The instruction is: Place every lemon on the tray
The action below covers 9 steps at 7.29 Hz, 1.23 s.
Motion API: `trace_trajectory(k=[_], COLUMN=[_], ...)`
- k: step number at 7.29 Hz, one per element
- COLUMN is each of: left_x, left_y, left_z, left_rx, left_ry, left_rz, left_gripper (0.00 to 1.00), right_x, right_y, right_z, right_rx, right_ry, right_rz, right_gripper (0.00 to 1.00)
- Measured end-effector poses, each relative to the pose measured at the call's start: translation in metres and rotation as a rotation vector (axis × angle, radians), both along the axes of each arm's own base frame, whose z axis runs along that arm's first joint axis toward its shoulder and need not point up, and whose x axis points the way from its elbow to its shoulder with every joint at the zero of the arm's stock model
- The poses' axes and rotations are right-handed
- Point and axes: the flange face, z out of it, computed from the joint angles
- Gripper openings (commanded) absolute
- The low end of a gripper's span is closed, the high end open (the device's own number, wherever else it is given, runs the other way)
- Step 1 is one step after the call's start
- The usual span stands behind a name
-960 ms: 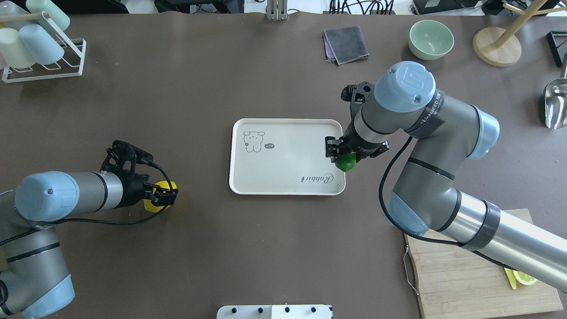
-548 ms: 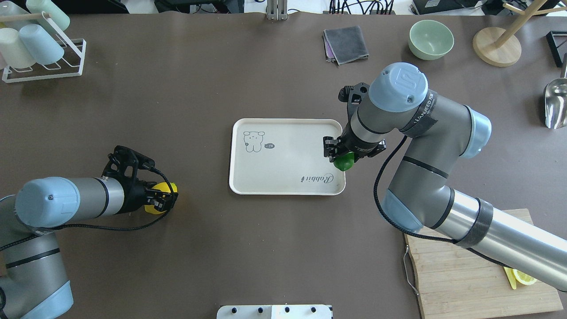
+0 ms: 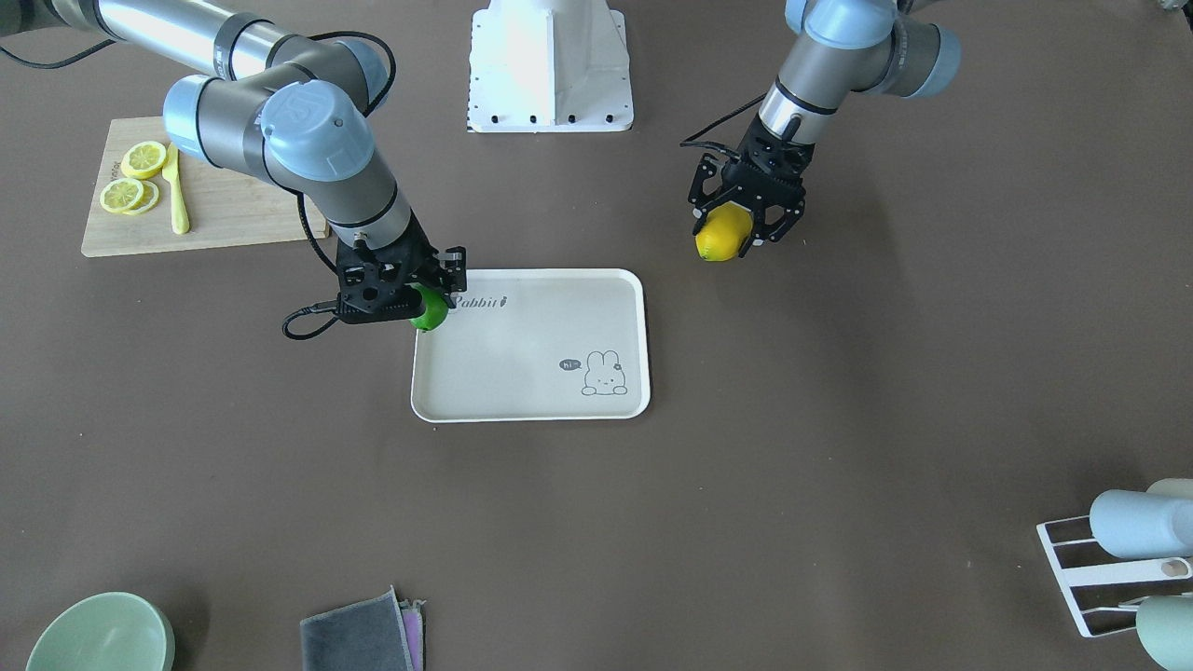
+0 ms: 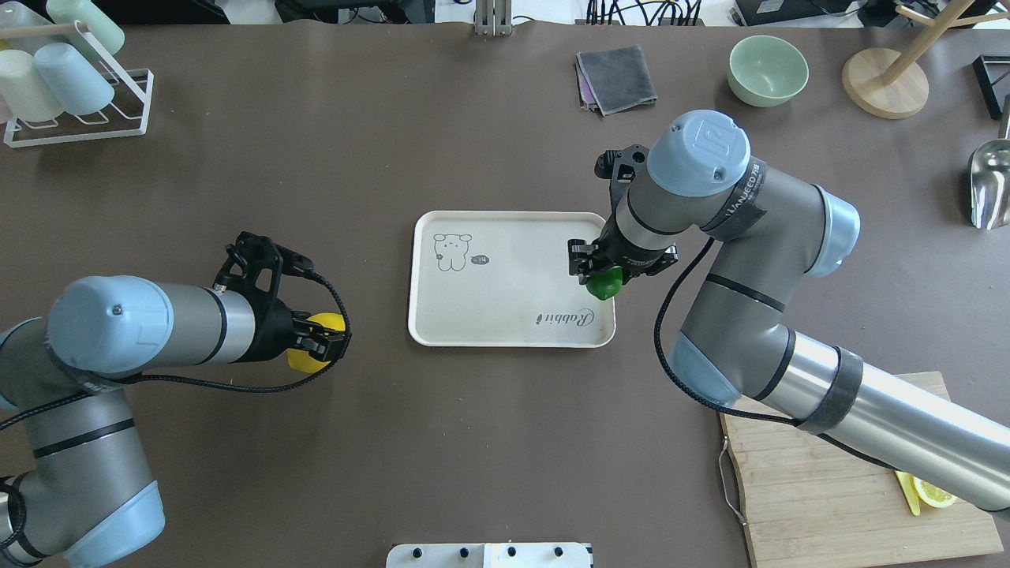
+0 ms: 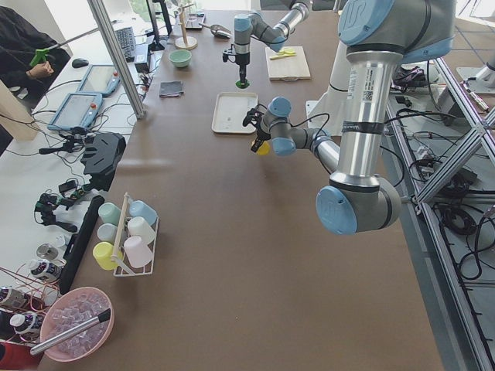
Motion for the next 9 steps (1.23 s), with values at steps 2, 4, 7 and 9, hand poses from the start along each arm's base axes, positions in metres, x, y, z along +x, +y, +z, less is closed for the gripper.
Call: trace_trajectory(k=[2,4,7,9], left_x=[0.019,0.036,0.075,0.097], left_y=[-0.023,-0.034,-0.054,-0.068], left_z=[-0.067,-0.098,-0.117,-0.123], left_rx=[-0.056,-0.093,-0.147,-0.174], left_ry=[-0.009,0.003,0.004,-0.004], left_rz=[-0.04,-0.067,-0.107,-0.145], left_gripper=[0.0,0.0,0.0,0.0], right_x=[-0.022,-0.041,-0.039,-0.008], right_y=[-0.017,-0.032,-0.037,-0.043], right_z=[0.002,0.016,0.009,-0.012], right_rx=[0.012,0.026,0.034,0.021], right_ry=[-0.009,-0.014,-0.042,-0.09], right_rz=[0.003,0.011,0.016,0.013], right_gripper=[0.15,0.99,1.0,1.0])
